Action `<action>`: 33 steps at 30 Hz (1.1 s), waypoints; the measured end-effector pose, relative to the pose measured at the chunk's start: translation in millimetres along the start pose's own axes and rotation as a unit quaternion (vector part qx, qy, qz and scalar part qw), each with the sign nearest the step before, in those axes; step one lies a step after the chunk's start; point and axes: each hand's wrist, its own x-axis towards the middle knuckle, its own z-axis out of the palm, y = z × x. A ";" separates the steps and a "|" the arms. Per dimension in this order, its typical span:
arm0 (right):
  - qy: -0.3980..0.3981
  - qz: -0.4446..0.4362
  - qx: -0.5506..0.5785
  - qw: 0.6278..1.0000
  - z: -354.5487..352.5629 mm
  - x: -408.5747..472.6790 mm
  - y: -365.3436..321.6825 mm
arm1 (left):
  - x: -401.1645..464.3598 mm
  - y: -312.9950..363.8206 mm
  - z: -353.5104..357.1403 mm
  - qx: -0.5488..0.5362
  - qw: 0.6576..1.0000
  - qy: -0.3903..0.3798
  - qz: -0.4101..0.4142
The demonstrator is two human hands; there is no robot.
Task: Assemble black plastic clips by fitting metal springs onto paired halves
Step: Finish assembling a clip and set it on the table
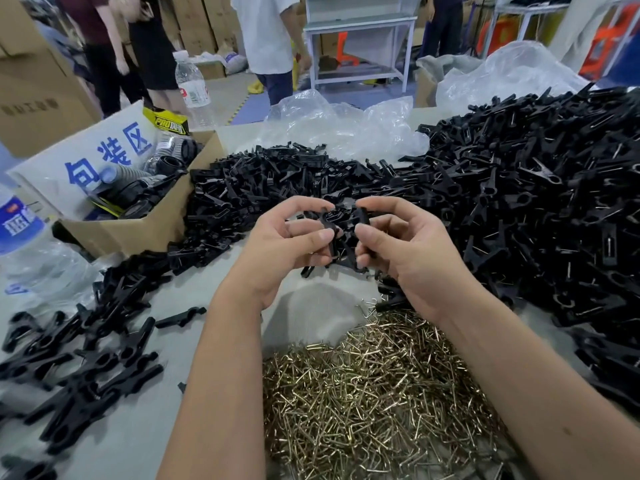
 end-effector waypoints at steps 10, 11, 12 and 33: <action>0.075 0.042 0.041 0.995 2.8 1.1 -4.8 | -0.7 1.1 8.7 0.079 0.989 -0.016 0.122; 0.077 0.049 0.045 0.995 2.5 1.6 -4.9 | -0.7 0.8 10.0 0.086 0.989 -0.011 0.124; 0.076 0.053 0.047 0.995 2.2 2.1 -4.9 | -0.2 0.7 10.9 0.093 0.988 -0.003 0.124; 0.000 -0.136 -0.361 0.923 -3.6 1.8 0.4 | 3.5 -1.5 20.3 0.033 0.997 0.029 0.068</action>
